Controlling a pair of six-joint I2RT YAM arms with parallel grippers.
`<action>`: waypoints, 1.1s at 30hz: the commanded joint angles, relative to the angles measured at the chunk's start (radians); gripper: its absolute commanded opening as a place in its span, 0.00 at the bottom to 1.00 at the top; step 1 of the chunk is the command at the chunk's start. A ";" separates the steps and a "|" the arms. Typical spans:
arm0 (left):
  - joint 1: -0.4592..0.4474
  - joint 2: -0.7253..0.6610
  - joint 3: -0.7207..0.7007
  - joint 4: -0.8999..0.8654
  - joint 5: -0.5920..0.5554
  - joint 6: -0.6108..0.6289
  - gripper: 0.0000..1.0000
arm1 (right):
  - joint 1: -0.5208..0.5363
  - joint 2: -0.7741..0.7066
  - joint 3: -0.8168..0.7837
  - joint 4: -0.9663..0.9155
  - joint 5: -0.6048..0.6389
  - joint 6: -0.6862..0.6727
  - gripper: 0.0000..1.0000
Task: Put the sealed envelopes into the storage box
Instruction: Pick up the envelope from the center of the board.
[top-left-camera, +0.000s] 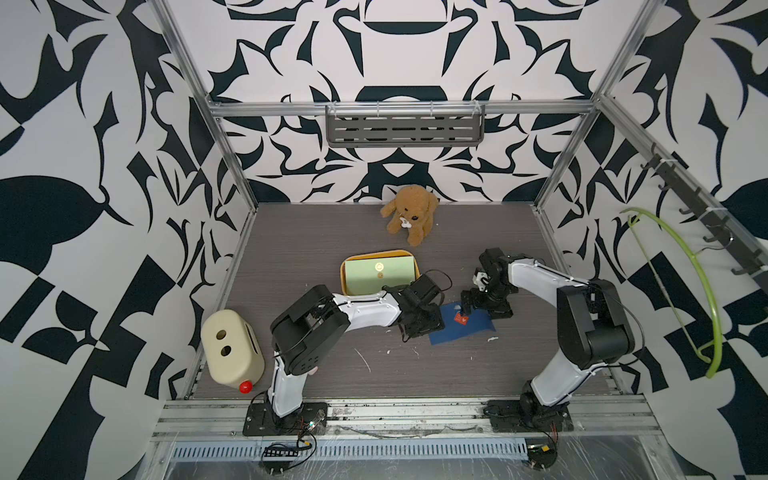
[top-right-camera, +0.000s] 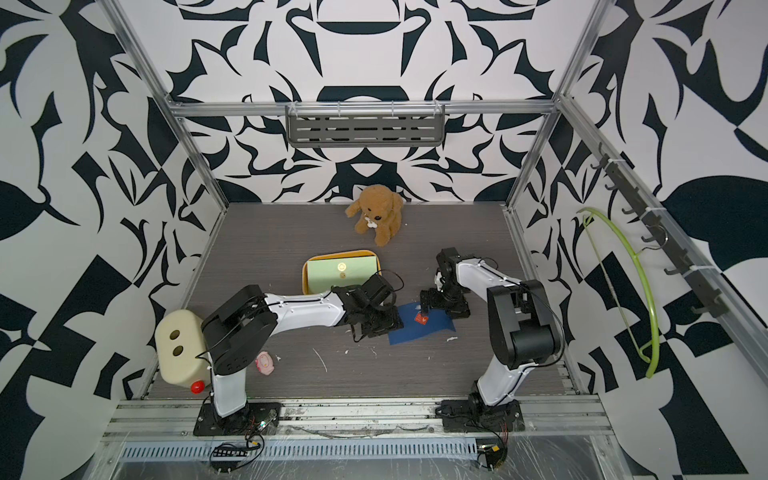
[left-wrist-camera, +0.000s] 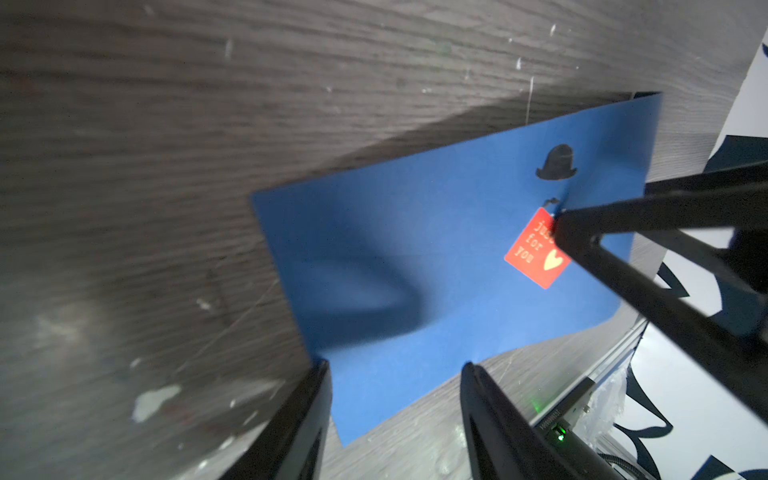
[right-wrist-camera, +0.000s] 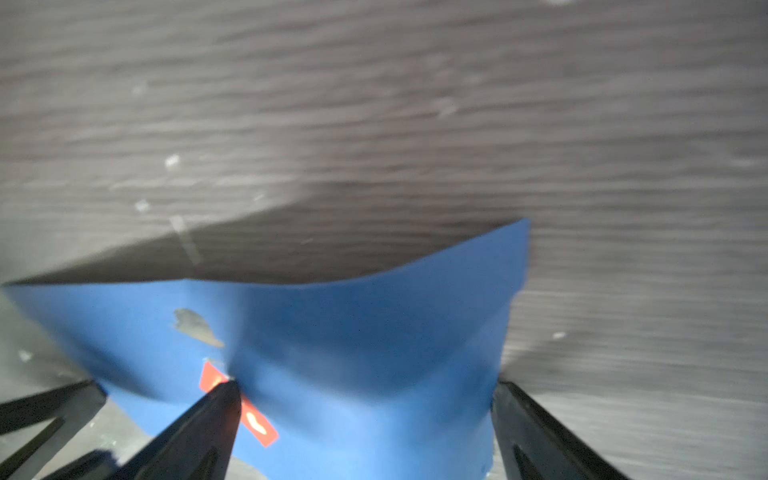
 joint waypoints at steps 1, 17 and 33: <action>0.005 0.012 -0.044 -0.024 -0.005 0.021 0.57 | 0.051 -0.020 -0.002 -0.005 -0.066 -0.008 0.99; 0.137 -0.125 0.037 -0.168 0.095 0.277 0.56 | 0.121 -0.026 0.040 -0.041 -0.004 -0.063 0.77; 0.270 0.144 0.416 -0.423 0.472 1.046 0.51 | 0.124 0.008 0.097 -0.045 -0.055 -0.196 0.73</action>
